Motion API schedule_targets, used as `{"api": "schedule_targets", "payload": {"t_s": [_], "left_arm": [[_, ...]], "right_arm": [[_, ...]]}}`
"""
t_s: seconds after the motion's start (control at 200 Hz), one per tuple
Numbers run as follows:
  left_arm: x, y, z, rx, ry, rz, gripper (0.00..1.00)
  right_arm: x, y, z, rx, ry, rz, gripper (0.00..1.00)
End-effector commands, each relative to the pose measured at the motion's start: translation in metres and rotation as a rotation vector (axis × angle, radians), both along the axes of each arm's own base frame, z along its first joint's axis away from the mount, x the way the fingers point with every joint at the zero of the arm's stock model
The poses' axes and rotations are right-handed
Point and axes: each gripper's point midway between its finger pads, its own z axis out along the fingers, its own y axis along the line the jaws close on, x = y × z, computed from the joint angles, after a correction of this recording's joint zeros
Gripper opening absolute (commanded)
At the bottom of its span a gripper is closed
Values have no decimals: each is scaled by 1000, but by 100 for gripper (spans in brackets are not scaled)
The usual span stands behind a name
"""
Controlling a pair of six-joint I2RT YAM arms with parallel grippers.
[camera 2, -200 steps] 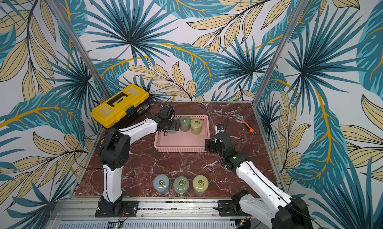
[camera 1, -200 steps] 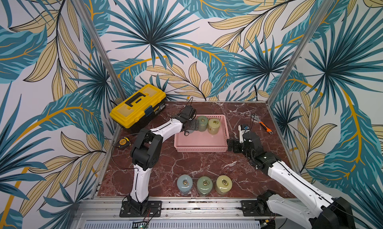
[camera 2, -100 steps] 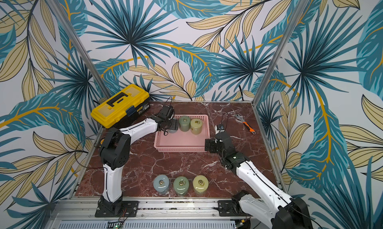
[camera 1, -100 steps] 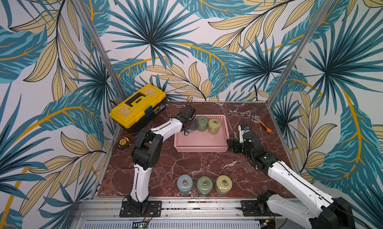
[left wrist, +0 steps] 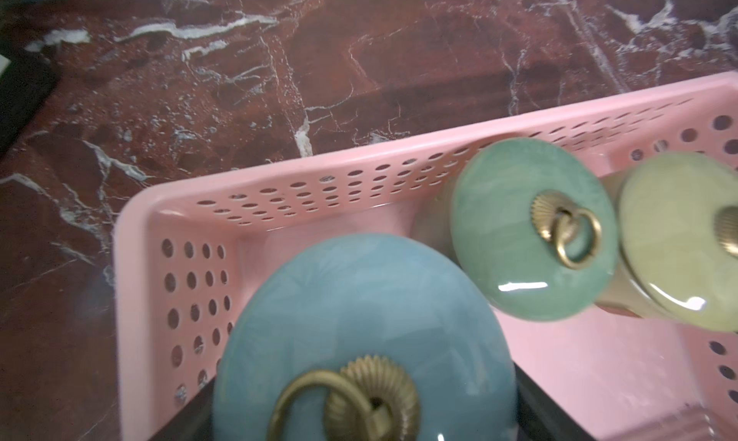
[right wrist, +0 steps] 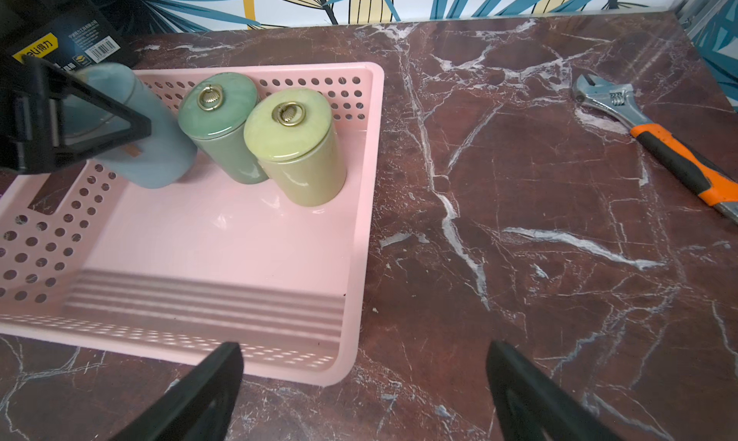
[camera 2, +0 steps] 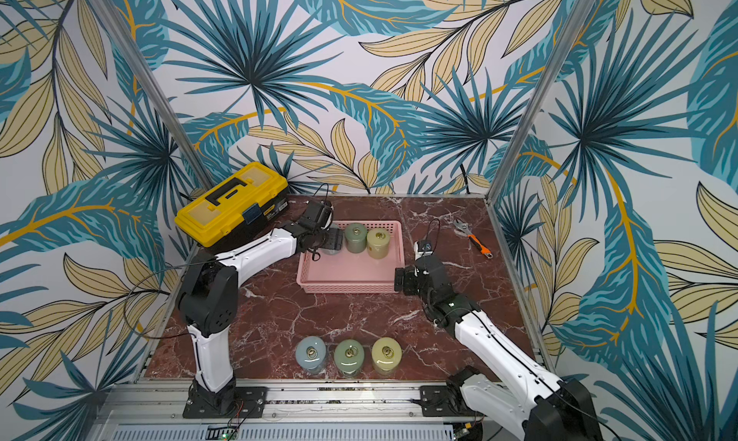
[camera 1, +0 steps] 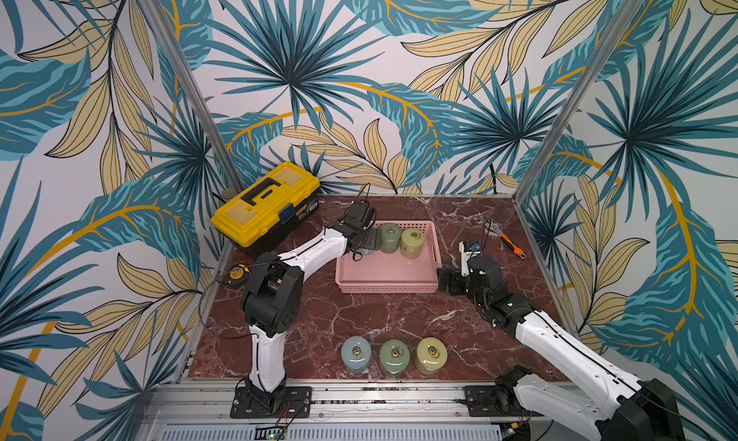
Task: Take the tea canister out of the basket
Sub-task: Pick up the tea canister from the basket.
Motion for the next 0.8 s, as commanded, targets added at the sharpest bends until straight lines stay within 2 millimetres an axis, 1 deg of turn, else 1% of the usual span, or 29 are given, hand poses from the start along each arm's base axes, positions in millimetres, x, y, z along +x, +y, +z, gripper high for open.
{"api": "schedule_targets", "payload": {"t_s": [0.0,0.21,0.396,0.566,0.661,0.791], "left_arm": [[-4,-2,50,-51,-128,-10,50],[-31,2,65,-62,-148,-29,49],[-59,12,81,-72,-166,-42,49],[-83,20,98,-85,-184,-60,48],[-97,24,104,-94,-182,-72,48],[-117,28,108,-105,-168,-91,48]], "right_arm": [[-1,-1,1,24,-35,-7,99],[-3,-6,4,33,-85,-23,99],[-4,-6,4,30,-89,-19,99],[-3,-11,2,12,-95,-38,99],[-3,-12,3,8,-100,-42,99],[-3,-12,3,8,-107,-43,99]]}}
